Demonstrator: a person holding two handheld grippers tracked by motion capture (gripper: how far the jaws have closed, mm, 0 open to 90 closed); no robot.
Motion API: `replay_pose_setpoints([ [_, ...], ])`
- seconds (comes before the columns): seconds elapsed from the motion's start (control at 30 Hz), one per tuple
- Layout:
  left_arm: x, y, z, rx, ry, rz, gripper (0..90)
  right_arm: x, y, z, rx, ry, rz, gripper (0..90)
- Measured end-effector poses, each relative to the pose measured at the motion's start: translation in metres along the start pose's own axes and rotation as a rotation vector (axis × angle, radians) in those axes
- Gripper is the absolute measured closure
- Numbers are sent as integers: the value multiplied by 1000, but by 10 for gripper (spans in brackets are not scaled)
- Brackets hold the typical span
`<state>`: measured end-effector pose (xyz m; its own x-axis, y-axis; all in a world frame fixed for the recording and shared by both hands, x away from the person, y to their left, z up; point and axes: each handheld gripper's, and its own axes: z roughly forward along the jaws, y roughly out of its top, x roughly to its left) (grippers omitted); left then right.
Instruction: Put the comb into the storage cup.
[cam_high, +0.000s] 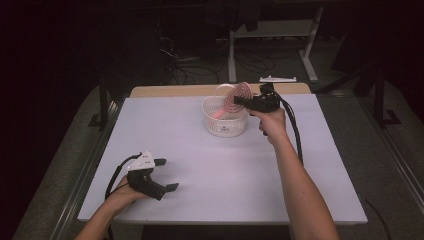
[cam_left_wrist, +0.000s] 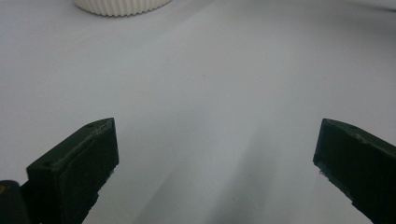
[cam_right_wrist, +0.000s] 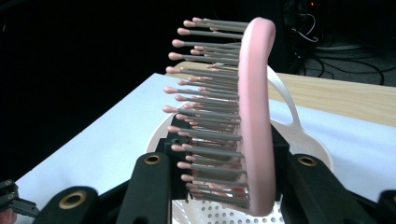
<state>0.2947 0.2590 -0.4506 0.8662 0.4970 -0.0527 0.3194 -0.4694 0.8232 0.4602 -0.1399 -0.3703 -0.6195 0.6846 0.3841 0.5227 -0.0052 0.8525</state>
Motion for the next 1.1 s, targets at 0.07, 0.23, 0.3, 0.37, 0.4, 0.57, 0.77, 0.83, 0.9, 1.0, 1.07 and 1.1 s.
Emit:
replay_pose_setpoints([
  [0.07, 0, 0, 0, 1, 0, 0, 0, -1, -1, 1, 6, 1, 3, 634],
  [0.23, 0, 0, 1, 3, -1, 0, 0, -4, -2, 4, 23, -2, 8, 634],
  [0.3, 0, 0, 1, 2, -1, -1, 0, -4, -3, 5, 27, -4, 10, 634],
  [0.37, 0, 0, 1, 2, -1, -1, 0, -4, -3, 6, 28, -6, 10, 634],
  [0.4, 0, 0, 1, 2, -1, 0, 0, -5, -3, 6, 28, -4, 12, 634],
  [0.57, 0, 0, 1, 4, -2, -1, 0, -8, -4, 6, 30, -3, 20, 632],
  [0.77, 0, -1, 1, 4, -2, 0, 0, -13, -6, 5, 30, -16, 28, 623],
  [0.83, 0, -1, 1, 5, -2, 0, 0, -14, -7, 4, 27, -17, 27, 619],
  [0.9, 0, -1, 1, 6, -2, 1, 0, -16, -8, 4, 27, -24, 28, 613],
  [1.0, 0, -1, 1, 6, -2, 1, 0, -19, -10, 3, 27, -27, 34, 609],
  [1.07, 0, -1, 1, 7, -3, 1, 0, -21, -11, 2, 26, -33, 39, 604],
  [1.1, 0, -1, 1, 8, -3, 1, 0, -23, -12, 1, 23, -32, 45, 602],
])
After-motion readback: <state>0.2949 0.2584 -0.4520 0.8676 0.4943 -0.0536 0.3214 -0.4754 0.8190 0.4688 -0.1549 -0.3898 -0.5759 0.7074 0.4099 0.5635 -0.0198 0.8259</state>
